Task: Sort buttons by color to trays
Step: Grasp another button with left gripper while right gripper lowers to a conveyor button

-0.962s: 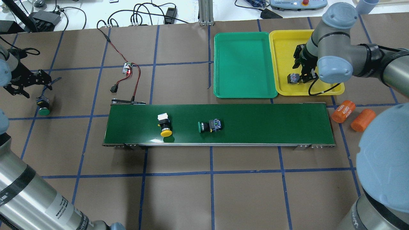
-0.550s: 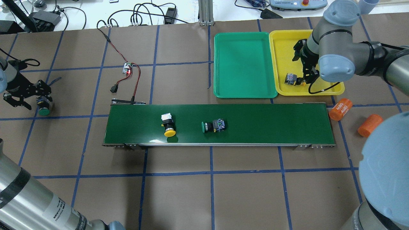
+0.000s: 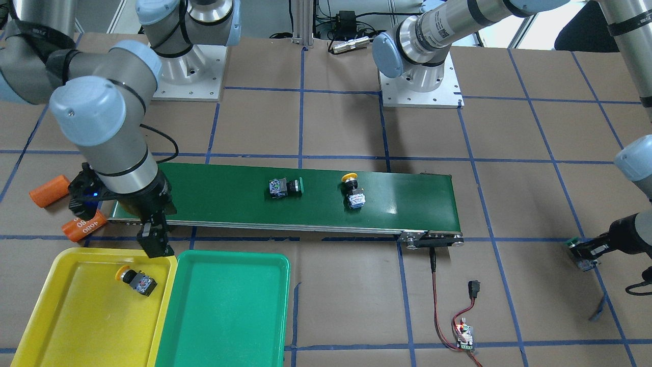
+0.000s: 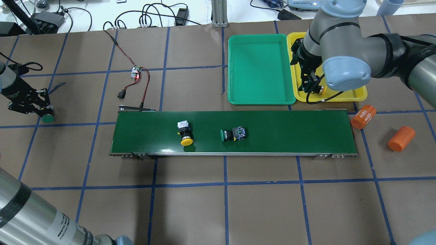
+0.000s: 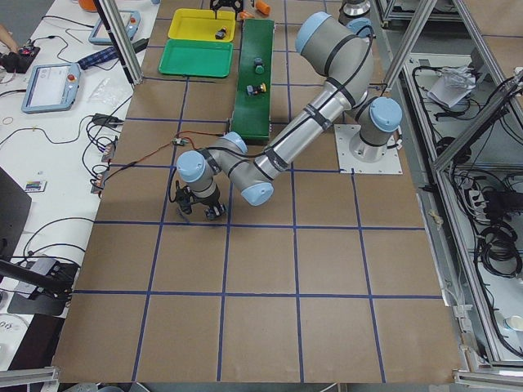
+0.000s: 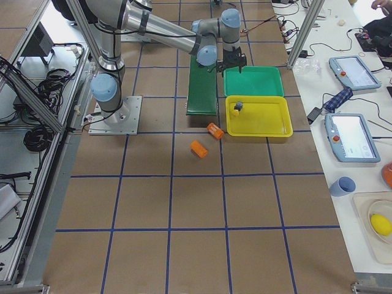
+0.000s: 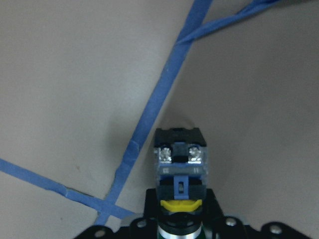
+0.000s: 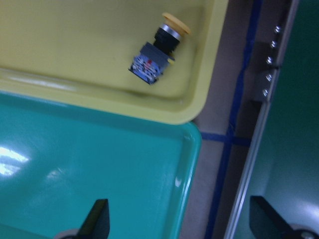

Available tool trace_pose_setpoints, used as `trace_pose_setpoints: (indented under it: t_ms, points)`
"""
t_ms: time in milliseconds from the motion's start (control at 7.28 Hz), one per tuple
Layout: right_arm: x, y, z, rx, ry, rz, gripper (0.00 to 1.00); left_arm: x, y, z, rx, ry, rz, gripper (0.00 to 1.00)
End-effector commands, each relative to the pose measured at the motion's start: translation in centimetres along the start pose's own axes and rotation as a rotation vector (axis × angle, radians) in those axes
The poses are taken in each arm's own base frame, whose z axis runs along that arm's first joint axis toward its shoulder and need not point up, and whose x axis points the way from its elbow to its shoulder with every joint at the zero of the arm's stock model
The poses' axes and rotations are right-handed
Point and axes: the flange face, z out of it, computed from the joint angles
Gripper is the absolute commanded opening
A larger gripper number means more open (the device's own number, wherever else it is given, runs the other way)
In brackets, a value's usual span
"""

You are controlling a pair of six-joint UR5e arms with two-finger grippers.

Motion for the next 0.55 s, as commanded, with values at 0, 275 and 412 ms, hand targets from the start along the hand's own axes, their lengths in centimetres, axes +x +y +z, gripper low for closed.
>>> trace_pose_setpoints:
  t_ms: [0, 275, 412]
  points:
    - [3.9, 8.0, -0.1, -0.022, 0.028, 0.061, 1.00, 5.2, 3.5, -5.2, -0.041, 0.031, 0.043, 0.00]
    - [4.9, 11.9, 0.9, -0.029, 0.047, 0.108, 1.00, 12.9, 9.3, -7.3, -0.053, 0.015, 0.147, 0.00]
    - [5.0, 12.1, 2.3, -0.026, 0.070, 0.111, 1.00, 14.2, 13.0, -7.6, -0.061, 0.041, 0.161, 0.00]
